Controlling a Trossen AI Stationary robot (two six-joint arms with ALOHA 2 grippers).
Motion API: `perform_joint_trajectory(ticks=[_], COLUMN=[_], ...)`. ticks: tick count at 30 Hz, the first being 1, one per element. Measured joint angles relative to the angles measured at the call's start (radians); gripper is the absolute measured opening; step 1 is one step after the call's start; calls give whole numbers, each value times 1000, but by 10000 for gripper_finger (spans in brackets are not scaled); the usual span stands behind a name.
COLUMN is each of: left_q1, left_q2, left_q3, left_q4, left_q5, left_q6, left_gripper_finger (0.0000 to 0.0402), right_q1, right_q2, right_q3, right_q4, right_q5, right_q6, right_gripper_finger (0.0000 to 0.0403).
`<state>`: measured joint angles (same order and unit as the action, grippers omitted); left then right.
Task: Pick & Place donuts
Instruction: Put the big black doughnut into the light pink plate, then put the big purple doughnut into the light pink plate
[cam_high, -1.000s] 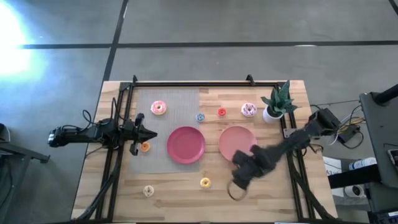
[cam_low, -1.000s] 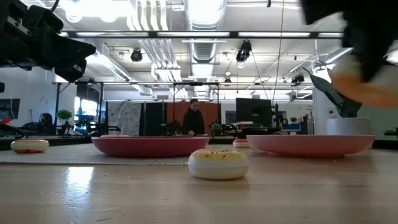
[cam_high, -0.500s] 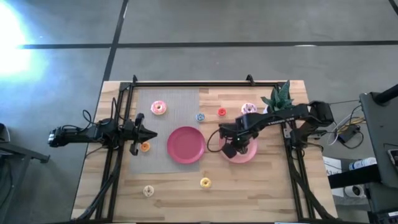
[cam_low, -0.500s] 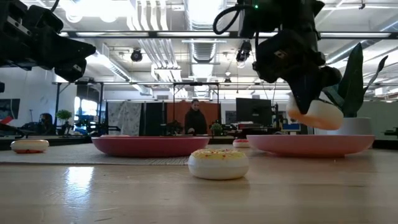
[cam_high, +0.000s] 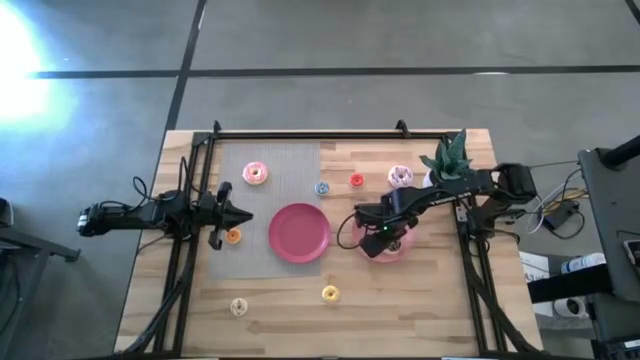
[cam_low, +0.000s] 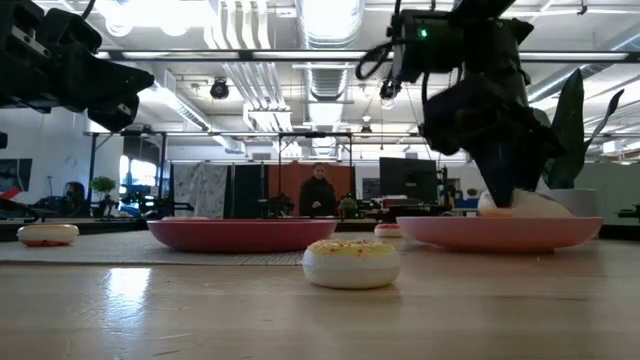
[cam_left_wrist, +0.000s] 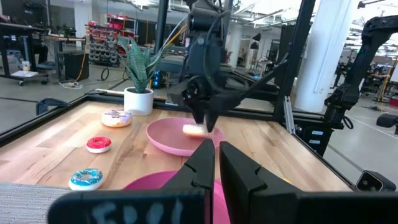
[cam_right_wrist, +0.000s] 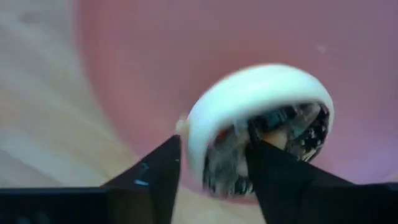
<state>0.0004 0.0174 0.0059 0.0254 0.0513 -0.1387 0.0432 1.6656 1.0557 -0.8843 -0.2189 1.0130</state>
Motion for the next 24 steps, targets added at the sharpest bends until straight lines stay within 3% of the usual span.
perform_joint_trajectory(ticks=[7,10,16,19,24], left_q1=[0,0,0,0,0], left_q2=[0,0,0,0,0], left_q3=[0,0,0,0,0], left_q4=[0,0,0,0,0], left_q5=[0,0,0,0,0], left_q6=[0,0,0,0,0], left_gripper_finger=[0,0,0,0,0], right_q1=[5,5,-28,-93,-221], right_q2=[-2,-4,-17,-17,-14], right_q3=[85,123,195,208,221], right_q4=[-59,-131,-240,-239,-239], right_q5=[-31,48,206,229,368], right_q6=[-52,-65,-7,11,8], right_gripper_finger=[264,278,281,274,258])
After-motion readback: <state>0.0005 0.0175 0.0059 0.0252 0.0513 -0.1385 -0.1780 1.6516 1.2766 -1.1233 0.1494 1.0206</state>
